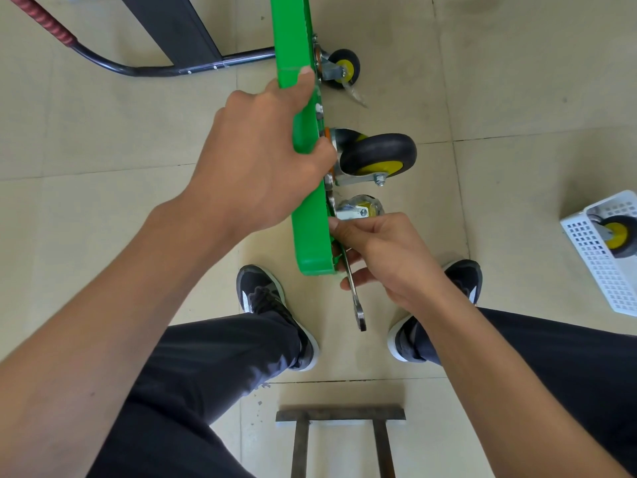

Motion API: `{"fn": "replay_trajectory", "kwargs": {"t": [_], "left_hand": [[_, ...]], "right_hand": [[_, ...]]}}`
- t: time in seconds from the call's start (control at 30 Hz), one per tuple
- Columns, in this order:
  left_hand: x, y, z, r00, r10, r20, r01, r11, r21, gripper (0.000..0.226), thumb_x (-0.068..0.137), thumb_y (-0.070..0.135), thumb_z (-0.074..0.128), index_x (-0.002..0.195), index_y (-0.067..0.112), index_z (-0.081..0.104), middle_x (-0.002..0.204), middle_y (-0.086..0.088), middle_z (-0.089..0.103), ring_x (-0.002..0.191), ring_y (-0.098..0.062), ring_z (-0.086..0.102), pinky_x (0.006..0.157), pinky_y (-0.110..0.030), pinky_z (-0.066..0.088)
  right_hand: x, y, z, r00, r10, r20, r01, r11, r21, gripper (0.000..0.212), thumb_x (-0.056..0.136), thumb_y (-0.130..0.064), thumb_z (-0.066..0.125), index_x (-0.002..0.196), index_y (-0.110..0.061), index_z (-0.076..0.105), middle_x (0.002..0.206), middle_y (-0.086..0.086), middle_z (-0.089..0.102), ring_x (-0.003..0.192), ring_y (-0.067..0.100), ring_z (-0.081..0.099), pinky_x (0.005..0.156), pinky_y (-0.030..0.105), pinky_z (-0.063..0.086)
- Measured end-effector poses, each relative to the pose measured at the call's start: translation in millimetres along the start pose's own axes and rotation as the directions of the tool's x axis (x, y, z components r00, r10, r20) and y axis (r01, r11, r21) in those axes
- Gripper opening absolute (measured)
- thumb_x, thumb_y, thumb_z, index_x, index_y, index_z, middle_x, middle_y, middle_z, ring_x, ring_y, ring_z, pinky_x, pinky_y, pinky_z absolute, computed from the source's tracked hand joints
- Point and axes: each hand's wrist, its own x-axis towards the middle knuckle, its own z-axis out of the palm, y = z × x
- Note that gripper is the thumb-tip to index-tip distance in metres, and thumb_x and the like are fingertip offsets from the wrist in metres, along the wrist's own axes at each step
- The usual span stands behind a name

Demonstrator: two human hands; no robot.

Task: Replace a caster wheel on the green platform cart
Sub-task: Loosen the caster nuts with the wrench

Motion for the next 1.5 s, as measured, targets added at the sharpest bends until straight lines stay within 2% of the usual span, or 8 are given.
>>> {"fn": "replay_trajectory", "kwargs": {"t": [0.1, 0.33, 0.53, 0.67, 0.9, 1.03, 1.13, 1.5], "left_hand": [[-0.3, 0.0, 0.0, 1.0, 0.0, 0.003, 0.0, 1.0, -0.003, 0.065, 0.093, 0.041, 0.052, 0.153, 0.02, 0.037, 0.144, -0.008, 0.056, 0.118, -0.031, 0.061, 0.102, -0.042, 0.049], [-1.4, 2.0, -0.7, 1.0, -0.008, 0.008, 0.008, 1.0, -0.001, 0.065, 0.093, 0.039, 0.053, 0.153, 0.018, 0.036, 0.145, -0.008, 0.055, 0.114, -0.031, 0.063, 0.101, -0.043, 0.049], [-1.5, 2.0, -1.3, 1.0, -0.006, 0.018, 0.006, 1.0, -0.006, 0.067, 0.092, 0.04, 0.05, 0.153, 0.018, 0.036, 0.145, -0.009, 0.055, 0.111, -0.03, 0.065, 0.1, -0.043, 0.05], [-0.7, 1.4, -1.1, 1.0, -0.015, 0.023, 0.015, 1.0, -0.002, 0.068, 0.091, 0.041, 0.05, 0.153, 0.019, 0.036, 0.143, -0.01, 0.056, 0.11, -0.031, 0.064, 0.101, -0.047, 0.049], [-1.1, 1.7, -1.6, 0.999, -0.028, 0.034, 0.028, 0.999, -0.023, 0.07, 0.088, 0.043, 0.049, 0.153, 0.019, 0.038, 0.141, -0.011, 0.058, 0.112, -0.034, 0.064, 0.101, -0.049, 0.049], [-1.6, 1.9, -2.3, 0.999, -0.033, 0.036, 0.035, 0.999, -0.03, 0.069, 0.089, 0.043, 0.049, 0.153, 0.019, 0.037, 0.143, -0.011, 0.056, 0.114, -0.033, 0.063, 0.101, -0.049, 0.049], [-1.7, 2.1, -1.6, 0.999, -0.028, 0.031, 0.029, 0.999, -0.035, 0.067, 0.091, 0.04, 0.051, 0.153, 0.019, 0.036, 0.146, -0.009, 0.054, 0.113, -0.031, 0.064, 0.102, -0.046, 0.05], [-0.3, -0.7, 0.4, 1.0, -0.019, 0.021, 0.019, 1.0, -0.012, 0.068, 0.091, 0.043, 0.051, 0.153, 0.021, 0.036, 0.145, -0.007, 0.055, 0.12, -0.03, 0.06, 0.105, -0.042, 0.047]], "right_hand": [[0.8, -6.2, 2.5, 1.0, -0.021, -0.011, 0.021, 1.0, 0.017, 0.032, 0.095, -0.026, 0.067, 0.095, 0.004, 0.075, 0.079, 0.019, 0.07, 0.054, 0.016, 0.065, 0.047, 0.028, 0.053], [6.3, -4.3, 5.7, 0.999, -0.027, -0.026, 0.026, 1.0, -0.013, 0.029, 0.096, -0.025, 0.066, 0.096, 0.002, 0.075, 0.089, 0.023, 0.073, 0.056, 0.017, 0.066, 0.045, 0.026, 0.052], [19.1, 12.5, -1.2, 0.994, -0.111, -0.024, 0.105, 0.978, -0.18, 0.019, 0.098, -0.019, 0.064, 0.105, -0.002, 0.071, 0.096, 0.018, 0.073, 0.076, 0.023, 0.071, 0.052, 0.031, 0.058], [37.0, 29.0, -6.6, 0.95, -0.307, -0.059, 0.261, 0.883, -0.39, 0.014, 0.093, -0.016, 0.069, 0.105, -0.01, 0.072, 0.098, 0.007, 0.072, 0.089, 0.023, 0.068, 0.076, 0.043, 0.058], [44.7, 35.8, -17.5, 0.847, -0.53, 0.027, 0.413, 0.627, -0.66, 0.01, 0.094, -0.017, 0.067, 0.099, -0.01, 0.072, 0.088, 0.001, 0.067, 0.079, 0.02, 0.057, 0.069, 0.037, 0.045], [30.6, 44.1, -27.8, 0.932, -0.35, -0.094, 0.28, 0.86, -0.426, 0.013, 0.095, -0.02, 0.069, 0.102, -0.01, 0.075, 0.085, 0.006, 0.072, 0.072, 0.019, 0.065, 0.068, 0.039, 0.061], [22.4, 39.3, -31.9, 0.979, -0.201, -0.036, 0.184, 0.943, -0.276, 0.016, 0.094, -0.019, 0.07, 0.1, -0.006, 0.076, 0.083, 0.016, 0.07, 0.065, 0.025, 0.067, 0.062, 0.043, 0.063], [6.7, 5.4, -16.7, 0.99, -0.076, 0.116, 0.073, 0.997, 0.027, 0.031, 0.095, -0.015, 0.065, 0.103, 0.014, 0.069, 0.072, 0.018, 0.063, 0.055, 0.02, 0.06, 0.053, 0.028, 0.057]]}}
